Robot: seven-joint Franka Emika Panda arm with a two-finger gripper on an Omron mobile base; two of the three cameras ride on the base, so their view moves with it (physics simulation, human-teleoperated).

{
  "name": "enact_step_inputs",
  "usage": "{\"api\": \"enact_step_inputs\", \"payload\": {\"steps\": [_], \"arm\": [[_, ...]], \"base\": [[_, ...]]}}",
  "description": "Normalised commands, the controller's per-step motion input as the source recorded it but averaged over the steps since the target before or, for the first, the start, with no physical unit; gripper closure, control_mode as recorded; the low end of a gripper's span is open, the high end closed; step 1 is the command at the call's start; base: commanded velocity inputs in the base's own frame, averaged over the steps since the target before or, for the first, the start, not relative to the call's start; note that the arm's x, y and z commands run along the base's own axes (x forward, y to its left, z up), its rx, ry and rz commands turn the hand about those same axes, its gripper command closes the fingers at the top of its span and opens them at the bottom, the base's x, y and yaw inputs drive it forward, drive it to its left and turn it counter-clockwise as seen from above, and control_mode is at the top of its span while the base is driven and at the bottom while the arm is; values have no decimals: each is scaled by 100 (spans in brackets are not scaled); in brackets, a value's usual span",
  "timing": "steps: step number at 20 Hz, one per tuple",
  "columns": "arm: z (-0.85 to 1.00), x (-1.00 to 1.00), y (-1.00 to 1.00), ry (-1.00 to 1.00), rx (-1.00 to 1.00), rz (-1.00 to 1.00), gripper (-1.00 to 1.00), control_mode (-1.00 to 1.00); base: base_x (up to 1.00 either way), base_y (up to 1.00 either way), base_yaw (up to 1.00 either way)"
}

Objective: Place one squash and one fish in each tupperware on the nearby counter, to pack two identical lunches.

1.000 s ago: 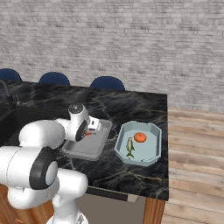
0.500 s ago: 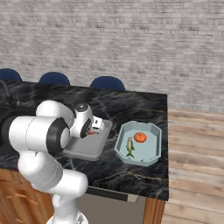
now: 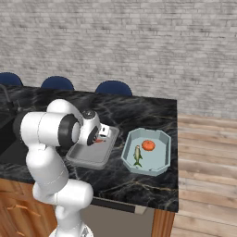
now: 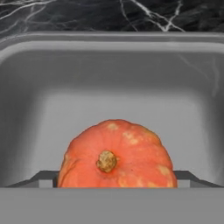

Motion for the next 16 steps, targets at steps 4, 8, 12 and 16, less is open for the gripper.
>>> {"api": "enact_step_inputs", "payload": {"steps": [4,8,12,16], "arm": [[8,2,0,4,0,-1,-100,-100],[51,-6,0,2,0,-3,-100,-100],[77,-29,0,7,0,-4,-100,-100],[78,-83,-2,10,0,-3,-100,-100]], "base": [[0,0,0],[0,0,0],[0,0,0],[0,0,0]]}}
